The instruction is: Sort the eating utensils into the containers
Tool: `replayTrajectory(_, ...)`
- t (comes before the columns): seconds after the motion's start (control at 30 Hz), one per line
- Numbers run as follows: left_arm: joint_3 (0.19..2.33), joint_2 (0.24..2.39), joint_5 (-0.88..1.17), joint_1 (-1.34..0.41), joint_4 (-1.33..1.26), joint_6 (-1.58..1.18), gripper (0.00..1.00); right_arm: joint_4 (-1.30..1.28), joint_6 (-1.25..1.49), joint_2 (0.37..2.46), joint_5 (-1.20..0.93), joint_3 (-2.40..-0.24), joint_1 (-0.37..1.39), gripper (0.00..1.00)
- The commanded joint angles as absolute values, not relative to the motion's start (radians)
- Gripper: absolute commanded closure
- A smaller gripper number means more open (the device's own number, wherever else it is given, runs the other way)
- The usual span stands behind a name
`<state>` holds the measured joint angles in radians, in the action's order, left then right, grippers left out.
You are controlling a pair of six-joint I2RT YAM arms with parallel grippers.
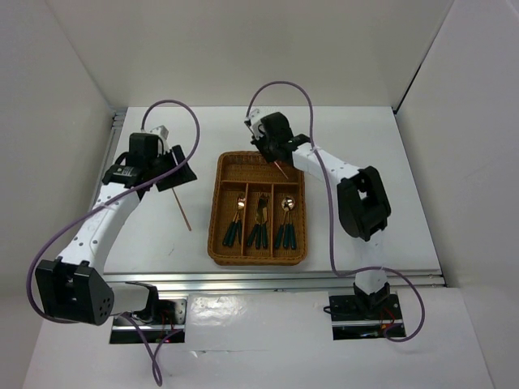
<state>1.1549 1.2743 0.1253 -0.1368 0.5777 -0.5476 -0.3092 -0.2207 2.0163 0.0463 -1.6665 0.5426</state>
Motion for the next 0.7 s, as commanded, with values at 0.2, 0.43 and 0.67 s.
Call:
replayTrajectory(0.2,1.123,1.287,0.147,-0.045,0.563,-0.506,0.3,-0.302,-0.481,2.083,0.114,-1.721,0.583,0.92)
replayTrajectory(0.43,1.123,1.316,0.156,-0.017,0.554,-0.497,0.33,-0.256,-0.534,2.062,0.084,-1.652,0.621,0.92)
replayTrajectory(0.67,1.114,1.325,0.156,-0.008,0.554,-0.497,0.33,-0.172,-0.525,2.022,0.106,-1.557,0.65,0.89)
